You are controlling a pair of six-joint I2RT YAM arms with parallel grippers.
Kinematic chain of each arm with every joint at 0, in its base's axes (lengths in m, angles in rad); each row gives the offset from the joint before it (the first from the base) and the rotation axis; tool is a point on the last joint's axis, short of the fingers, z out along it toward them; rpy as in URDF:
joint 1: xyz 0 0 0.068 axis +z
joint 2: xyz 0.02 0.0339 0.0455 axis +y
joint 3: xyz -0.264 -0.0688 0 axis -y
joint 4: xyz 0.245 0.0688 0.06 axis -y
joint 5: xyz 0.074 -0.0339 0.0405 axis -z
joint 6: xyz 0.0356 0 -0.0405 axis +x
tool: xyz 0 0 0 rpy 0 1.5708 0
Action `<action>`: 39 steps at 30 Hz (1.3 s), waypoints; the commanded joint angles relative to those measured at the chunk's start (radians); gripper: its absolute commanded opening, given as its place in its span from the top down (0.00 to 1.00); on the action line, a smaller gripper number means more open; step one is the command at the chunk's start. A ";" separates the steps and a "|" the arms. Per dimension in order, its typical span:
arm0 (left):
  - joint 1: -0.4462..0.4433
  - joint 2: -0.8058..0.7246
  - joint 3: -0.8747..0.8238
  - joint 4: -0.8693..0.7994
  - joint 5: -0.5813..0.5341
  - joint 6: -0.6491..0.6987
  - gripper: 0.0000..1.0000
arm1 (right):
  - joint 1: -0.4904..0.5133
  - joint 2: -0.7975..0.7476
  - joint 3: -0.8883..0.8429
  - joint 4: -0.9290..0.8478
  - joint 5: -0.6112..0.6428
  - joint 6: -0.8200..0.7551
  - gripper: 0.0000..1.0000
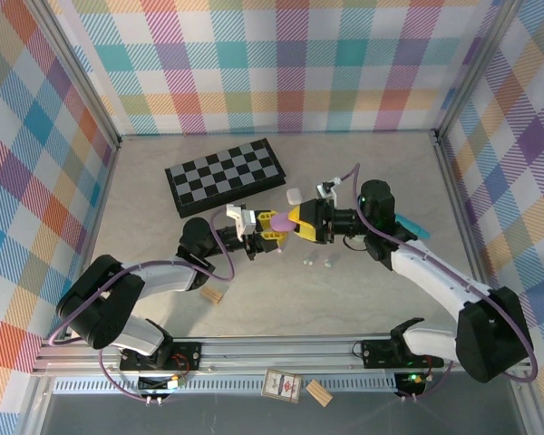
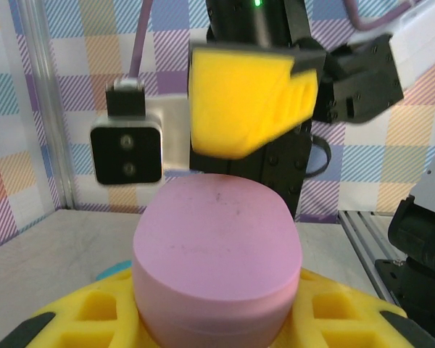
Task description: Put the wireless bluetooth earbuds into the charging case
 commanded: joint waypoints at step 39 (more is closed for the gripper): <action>0.004 -0.189 -0.048 -0.284 0.082 0.094 0.71 | 0.209 0.021 0.420 -0.757 0.583 -1.580 0.09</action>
